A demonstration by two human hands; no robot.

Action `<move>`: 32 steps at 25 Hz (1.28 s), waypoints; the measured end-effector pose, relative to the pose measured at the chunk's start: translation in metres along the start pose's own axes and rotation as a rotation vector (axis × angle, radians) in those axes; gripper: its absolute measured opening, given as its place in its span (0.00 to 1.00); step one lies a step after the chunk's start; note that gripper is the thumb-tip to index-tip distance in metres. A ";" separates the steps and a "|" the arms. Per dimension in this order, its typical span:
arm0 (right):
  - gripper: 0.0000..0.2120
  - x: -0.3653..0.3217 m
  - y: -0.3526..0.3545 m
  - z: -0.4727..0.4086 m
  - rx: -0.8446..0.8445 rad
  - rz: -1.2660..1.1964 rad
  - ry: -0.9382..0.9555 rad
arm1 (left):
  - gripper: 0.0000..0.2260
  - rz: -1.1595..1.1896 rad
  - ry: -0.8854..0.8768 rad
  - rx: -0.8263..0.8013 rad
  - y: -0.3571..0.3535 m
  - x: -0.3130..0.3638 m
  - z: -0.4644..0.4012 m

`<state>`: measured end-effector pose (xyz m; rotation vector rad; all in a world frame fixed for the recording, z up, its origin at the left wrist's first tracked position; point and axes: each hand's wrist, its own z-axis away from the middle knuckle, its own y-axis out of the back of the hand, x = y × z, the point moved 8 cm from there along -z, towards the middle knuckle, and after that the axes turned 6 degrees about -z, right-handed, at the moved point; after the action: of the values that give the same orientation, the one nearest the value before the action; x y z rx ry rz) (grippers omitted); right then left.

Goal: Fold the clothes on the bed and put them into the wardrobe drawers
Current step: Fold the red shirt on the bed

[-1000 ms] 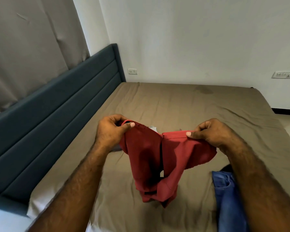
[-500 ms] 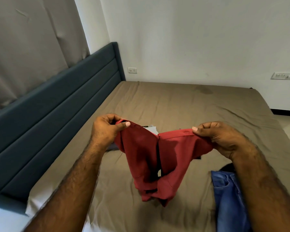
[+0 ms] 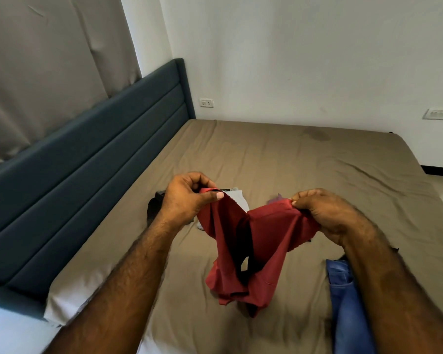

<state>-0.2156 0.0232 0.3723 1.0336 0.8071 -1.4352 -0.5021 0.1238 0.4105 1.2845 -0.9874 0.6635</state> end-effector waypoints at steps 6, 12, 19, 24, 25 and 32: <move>0.06 -0.026 0.000 0.008 0.133 0.420 0.258 | 0.07 0.015 -0.043 -0.100 -0.017 0.007 -0.001; 0.05 -0.037 0.019 0.020 0.195 -0.077 0.330 | 0.06 0.076 -0.325 -0.106 -0.025 0.035 0.015; 0.02 -0.047 0.032 0.039 0.287 -0.233 0.438 | 0.12 -0.383 -1.024 0.435 -0.029 0.102 0.078; 0.07 -0.040 0.023 0.038 0.129 -0.466 0.319 | 0.10 -0.299 -0.965 0.433 -0.032 0.106 0.074; 0.07 -0.039 0.020 0.039 0.111 -0.494 0.305 | 0.10 -0.274 -0.957 0.416 -0.035 0.108 0.074; 0.05 -0.043 0.017 0.050 0.066 -0.537 0.318 | 0.04 -0.301 -1.073 0.452 -0.058 0.118 0.094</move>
<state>-0.2068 -0.0082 0.4318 1.1653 1.3505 -1.7759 -0.4197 0.0070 0.4865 2.2238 -1.4813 -0.1186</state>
